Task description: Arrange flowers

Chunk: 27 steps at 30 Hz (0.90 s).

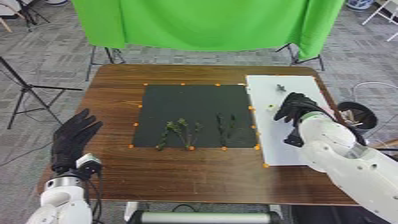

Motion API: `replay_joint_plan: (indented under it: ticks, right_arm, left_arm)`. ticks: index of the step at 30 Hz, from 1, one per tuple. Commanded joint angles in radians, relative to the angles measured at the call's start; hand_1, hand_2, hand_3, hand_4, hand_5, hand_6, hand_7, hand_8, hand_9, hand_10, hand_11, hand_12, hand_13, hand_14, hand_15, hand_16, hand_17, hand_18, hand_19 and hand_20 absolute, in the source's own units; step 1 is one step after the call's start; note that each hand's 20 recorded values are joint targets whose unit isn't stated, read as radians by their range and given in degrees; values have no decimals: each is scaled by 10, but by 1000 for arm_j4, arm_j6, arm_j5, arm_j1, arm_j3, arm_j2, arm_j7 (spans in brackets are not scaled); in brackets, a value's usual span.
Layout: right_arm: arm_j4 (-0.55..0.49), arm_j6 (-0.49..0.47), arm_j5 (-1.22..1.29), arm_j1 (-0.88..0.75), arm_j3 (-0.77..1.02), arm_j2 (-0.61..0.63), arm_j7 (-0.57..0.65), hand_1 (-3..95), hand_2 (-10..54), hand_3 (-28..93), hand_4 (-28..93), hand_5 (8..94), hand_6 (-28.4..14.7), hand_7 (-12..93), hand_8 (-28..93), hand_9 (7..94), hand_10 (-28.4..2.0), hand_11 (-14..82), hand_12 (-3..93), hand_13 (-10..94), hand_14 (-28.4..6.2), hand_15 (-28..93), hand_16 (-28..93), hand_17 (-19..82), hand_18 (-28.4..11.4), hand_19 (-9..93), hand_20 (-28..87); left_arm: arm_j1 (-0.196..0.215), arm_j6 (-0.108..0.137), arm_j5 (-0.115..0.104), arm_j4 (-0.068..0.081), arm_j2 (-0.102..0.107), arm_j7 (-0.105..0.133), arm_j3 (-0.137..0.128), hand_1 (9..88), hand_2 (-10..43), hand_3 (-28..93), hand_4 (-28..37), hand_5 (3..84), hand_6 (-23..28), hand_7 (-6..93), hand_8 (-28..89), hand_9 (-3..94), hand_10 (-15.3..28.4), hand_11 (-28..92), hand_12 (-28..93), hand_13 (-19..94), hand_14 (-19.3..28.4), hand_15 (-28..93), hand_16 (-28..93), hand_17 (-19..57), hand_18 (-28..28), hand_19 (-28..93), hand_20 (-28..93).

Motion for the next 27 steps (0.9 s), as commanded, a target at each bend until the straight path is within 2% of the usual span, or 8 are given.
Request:
replay_joint_plan:
  ticks: [1, 3, 5, 8, 15, 19, 21, 27]
  right_arm:
    - [3, 101, -36, -5, -35, -5, -11, 450, -95, 684, -110, 627, -56, 140, -74, 712, -158, 193, 191, 890, -35, 580, 271, 633, -118, 932, 400]
    - [4, 139, -48, -4, -48, -5, -23, 475, -95, 679, -121, 662, -47, 156, -71, 743, -150, 190, 212, 901, -31, 574, 277, 642, -114, 932, 403]
    - [3, 186, -67, -6, -61, -4, -31, 524, -95, 635, -118, 701, -46, 157, 43, 790, -135, 144, 273, 912, -29, 570, 284, 653, -111, 932, 406]
    - [5, 248, -90, -1, -81, -3, -47, 592, -95, 589, -107, 771, -34, 171, 94, 875, -117, 87, 351, 933, -23, 568, 289, 676, -108, 932, 417]
    - [-1, 334, -121, -9, -82, 8, -70, 603, -95, 610, -100, 816, -32, 199, 102, 911, -118, 131, 377, 937, -14, 591, 281, 696, -99, 932, 428]
    - [-49, 350, -129, -44, -24, 17, -75, 596, -95, 619, -90, 825, -32, 202, 105, 918, -119, 143, 376, 937, -13, 598, 274, 697, -98, 932, 430]
    - [-81, 360, -128, -39, -21, 21, -86, 596, -95, 620, -89, 826, -32, 202, 106, 920, -118, 143, 376, 937, -13, 599, 272, 697, -98, 932, 431]
    - [-168, 349, -143, 36, -74, 3, -132, 595, -95, 621, -89, 831, -33, 200, 107, 922, -115, 137, 381, 937, -13, 597, 271, 698, -97, 932, 429]
  left_arm:
    - [4, -6, -5, 0, -10, 0, -3, 399, 58, 688, -174, 499, 29, 169, -87, 481, 131, 233, 116, 460, 165, 267, -21, 194, 134, 124, 270]
    - [5, -3, -6, -2, -10, 2, -2, 398, 57, 689, -173, 500, 29, 170, -87, 481, 131, 234, 116, 460, 164, 268, -21, 194, 134, 124, 270]
    - [4, -2, -5, -3, -10, 1, 0, 399, 58, 689, -173, 499, 28, 170, -86, 481, 131, 234, 116, 460, 164, 268, -21, 194, 134, 124, 270]
    - [6, -1, -6, -3, -11, 4, 2, 397, 57, 690, -173, 500, 29, 170, -87, 481, 131, 234, 116, 460, 164, 268, -21, 194, 134, 124, 270]
    - [12, 0, -9, -6, -10, 5, 1, 397, 57, 692, -175, 500, 30, 170, -86, 480, 131, 235, 116, 460, 164, 269, -21, 194, 134, 124, 270]
    - [16, 0, -9, -6, -1, 1, -12, 397, 59, 691, -176, 500, 30, 169, -86, 482, 132, 235, 115, 459, 165, 268, -21, 194, 133, 124, 270]
    - [21, 0, -6, -9, 6, -3, -31, 397, 59, 692, -175, 500, 30, 169, -86, 482, 131, 235, 116, 459, 165, 268, -21, 193, 133, 125, 271]
    - [33, 17, -5, -1, 31, -1, -90, 395, 58, 694, -175, 501, 29, 171, -86, 482, 130, 235, 116, 457, 167, 268, -20, 190, 134, 126, 270]
